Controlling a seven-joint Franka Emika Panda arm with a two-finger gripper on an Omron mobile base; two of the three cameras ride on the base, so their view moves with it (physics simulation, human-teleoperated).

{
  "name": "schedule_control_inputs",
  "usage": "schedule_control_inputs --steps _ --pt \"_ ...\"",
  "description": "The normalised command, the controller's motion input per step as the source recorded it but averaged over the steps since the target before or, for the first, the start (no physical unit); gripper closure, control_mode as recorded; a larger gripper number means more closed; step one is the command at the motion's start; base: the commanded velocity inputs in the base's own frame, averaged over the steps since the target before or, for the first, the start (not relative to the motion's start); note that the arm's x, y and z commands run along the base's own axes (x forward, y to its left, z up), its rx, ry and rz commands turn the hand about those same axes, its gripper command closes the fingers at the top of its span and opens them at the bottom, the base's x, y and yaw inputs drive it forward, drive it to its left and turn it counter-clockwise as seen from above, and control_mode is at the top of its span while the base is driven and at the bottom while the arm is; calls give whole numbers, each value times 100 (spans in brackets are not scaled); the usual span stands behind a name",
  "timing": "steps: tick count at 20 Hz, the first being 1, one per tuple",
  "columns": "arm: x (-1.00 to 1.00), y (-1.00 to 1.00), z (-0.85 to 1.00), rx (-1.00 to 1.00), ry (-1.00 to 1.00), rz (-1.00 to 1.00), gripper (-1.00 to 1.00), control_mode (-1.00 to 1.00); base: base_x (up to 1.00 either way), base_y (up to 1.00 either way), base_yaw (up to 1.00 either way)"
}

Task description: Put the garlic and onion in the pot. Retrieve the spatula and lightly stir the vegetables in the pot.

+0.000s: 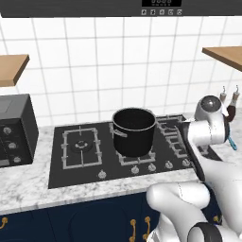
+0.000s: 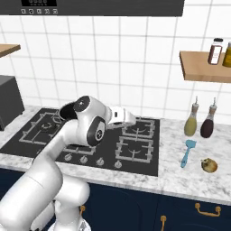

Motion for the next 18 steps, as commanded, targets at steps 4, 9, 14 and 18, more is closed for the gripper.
schedule_control_inputs --steps 4,9,14,18 --pt "0 -100 -26 -7 21 -21 -100 -100 0 0 0" --pt "0 -100 -19 -4 34 -19 -100 -100 0 0 0" --pt "-6 -100 -25 0 34 -15 -100 -100 0 0 0" --pt "-3 -100 -33 0 32 -11 -100 -100 0 0 0"
